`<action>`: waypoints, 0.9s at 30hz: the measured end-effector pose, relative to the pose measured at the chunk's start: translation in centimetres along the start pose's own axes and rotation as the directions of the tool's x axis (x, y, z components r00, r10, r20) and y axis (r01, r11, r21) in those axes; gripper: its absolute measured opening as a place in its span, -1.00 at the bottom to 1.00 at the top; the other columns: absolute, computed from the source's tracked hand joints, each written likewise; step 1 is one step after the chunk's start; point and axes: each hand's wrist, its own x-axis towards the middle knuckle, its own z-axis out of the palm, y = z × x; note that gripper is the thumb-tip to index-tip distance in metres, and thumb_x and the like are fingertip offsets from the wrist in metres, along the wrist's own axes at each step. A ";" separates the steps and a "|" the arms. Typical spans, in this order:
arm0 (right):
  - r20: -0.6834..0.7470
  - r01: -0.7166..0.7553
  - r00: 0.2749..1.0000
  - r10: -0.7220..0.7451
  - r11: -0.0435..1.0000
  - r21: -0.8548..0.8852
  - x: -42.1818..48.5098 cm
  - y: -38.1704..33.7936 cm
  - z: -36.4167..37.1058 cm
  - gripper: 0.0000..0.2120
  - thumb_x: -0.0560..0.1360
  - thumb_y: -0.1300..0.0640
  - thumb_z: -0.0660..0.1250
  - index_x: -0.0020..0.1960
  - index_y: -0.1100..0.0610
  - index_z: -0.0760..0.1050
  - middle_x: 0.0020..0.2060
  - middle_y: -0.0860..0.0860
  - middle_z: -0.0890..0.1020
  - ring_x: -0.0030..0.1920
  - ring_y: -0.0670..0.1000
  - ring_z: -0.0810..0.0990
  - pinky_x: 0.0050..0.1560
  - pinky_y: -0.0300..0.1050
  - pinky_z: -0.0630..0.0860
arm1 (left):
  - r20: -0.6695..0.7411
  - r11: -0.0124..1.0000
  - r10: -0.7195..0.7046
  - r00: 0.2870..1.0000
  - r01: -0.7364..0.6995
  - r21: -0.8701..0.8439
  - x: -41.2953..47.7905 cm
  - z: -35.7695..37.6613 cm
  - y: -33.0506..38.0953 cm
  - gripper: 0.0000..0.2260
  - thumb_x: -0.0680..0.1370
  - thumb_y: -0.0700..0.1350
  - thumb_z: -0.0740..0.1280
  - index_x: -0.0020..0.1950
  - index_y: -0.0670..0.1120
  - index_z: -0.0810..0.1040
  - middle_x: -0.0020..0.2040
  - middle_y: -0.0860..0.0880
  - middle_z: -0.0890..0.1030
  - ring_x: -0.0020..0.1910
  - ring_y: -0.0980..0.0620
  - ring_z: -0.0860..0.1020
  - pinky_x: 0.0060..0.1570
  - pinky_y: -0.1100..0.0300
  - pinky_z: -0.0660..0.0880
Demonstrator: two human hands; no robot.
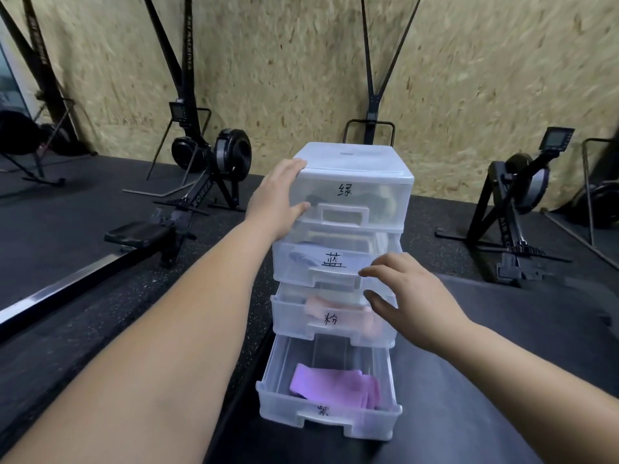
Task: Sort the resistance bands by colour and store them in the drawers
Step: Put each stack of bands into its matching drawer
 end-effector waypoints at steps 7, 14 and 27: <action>0.055 -0.085 0.994 0.091 0.991 -0.100 1.4 2.2 2.6 -0.51 0.56 -0.12 0.42 0.44 -0.01 0.52 0.23 -0.05 0.53 0.25 0.10 0.51 0.10 0.04 0.57 | -0.016 0.999 -0.007 1.000 0.007 0.038 -0.1 0.1 0.1 -0.29 0.53 -0.10 0.56 0.61 0.08 0.33 0.61 0.13 0.31 0.53 0.01 0.36 0.44 -0.05 0.41; 0.149 -0.122 0.979 0.139 0.985 -0.121 3.7 4.6 4.5 -0.36 0.56 -0.21 0.39 0.56 -0.01 0.36 0.40 0.00 0.41 0.34 0.15 0.45 0.23 0.09 0.53 | -0.034 1.000 -0.010 0.999 0.011 0.019 0.0 0.5 0.3 -0.30 0.52 -0.12 0.57 0.60 0.06 0.35 0.61 0.14 0.32 0.52 0.01 0.39 0.46 -0.01 0.39; 0.147 -0.007 0.989 -0.026 0.975 0.222 -4.0 0.3 4.3 -0.65 0.61 -0.07 0.39 0.38 -0.07 0.56 0.24 -0.20 0.57 0.23 -0.07 0.57 0.21 -0.11 0.54 | -0.029 0.999 -0.041 0.999 0.042 0.019 -0.4 0.2 0.5 -0.29 0.53 -0.13 0.56 0.61 0.08 0.33 0.63 0.16 0.28 0.51 0.03 0.40 0.48 0.01 0.38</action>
